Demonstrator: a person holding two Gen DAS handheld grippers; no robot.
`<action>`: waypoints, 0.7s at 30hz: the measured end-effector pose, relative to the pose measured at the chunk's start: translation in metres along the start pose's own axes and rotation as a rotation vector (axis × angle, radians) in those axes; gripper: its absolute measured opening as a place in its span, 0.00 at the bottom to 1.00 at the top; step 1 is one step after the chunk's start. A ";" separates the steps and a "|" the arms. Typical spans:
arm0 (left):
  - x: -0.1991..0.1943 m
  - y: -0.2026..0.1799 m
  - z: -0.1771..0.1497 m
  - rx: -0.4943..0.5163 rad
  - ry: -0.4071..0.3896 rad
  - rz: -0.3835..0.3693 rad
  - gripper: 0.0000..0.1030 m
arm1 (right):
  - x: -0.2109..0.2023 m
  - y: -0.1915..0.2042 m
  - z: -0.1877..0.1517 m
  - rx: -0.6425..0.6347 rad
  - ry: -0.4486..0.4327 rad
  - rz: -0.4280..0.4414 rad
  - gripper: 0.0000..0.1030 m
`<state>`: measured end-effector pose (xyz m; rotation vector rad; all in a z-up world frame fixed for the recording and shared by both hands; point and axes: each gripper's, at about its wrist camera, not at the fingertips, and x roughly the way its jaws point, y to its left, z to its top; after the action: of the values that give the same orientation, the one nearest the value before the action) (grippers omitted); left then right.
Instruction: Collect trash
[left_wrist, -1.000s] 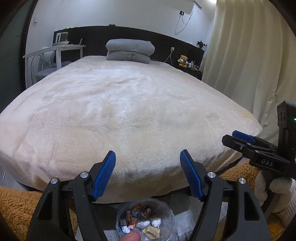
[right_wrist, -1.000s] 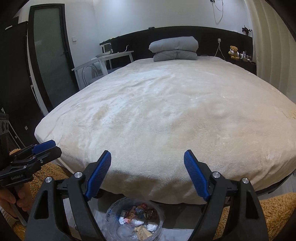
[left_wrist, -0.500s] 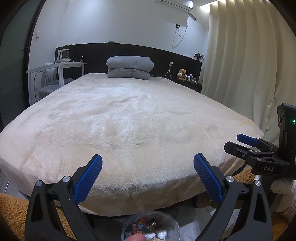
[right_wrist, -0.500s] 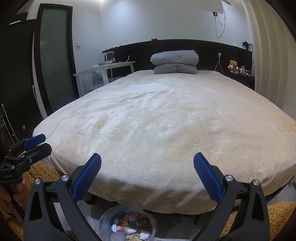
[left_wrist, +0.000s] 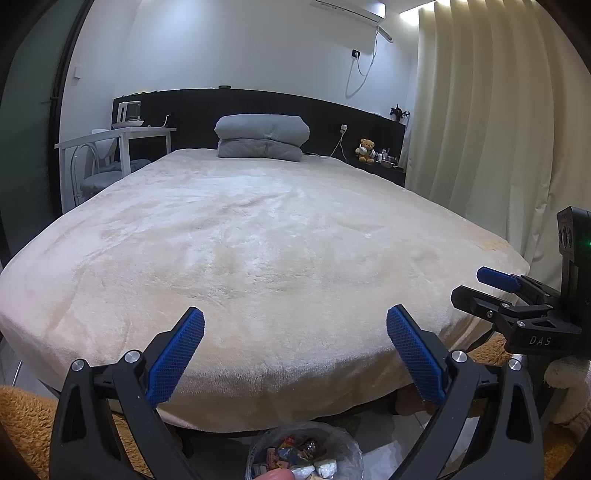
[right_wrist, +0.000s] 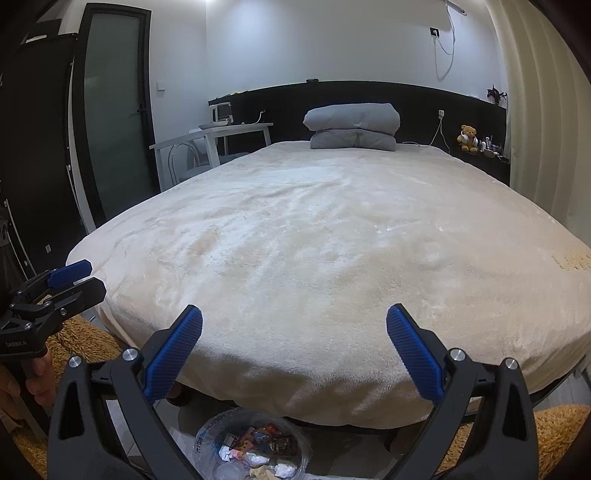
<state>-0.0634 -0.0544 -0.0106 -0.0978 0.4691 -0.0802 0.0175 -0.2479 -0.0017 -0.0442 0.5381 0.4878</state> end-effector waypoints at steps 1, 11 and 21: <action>0.001 0.000 0.000 0.001 -0.001 0.001 0.94 | 0.000 0.000 0.000 0.000 0.001 -0.001 0.96; 0.000 -0.001 0.001 0.005 0.000 0.002 0.94 | -0.001 0.000 0.000 0.000 0.001 0.000 0.96; 0.000 -0.001 0.001 0.007 0.000 0.002 0.94 | 0.000 0.000 -0.001 -0.007 0.003 -0.003 0.96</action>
<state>-0.0634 -0.0553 -0.0092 -0.0907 0.4685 -0.0797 0.0169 -0.2478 -0.0022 -0.0523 0.5390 0.4863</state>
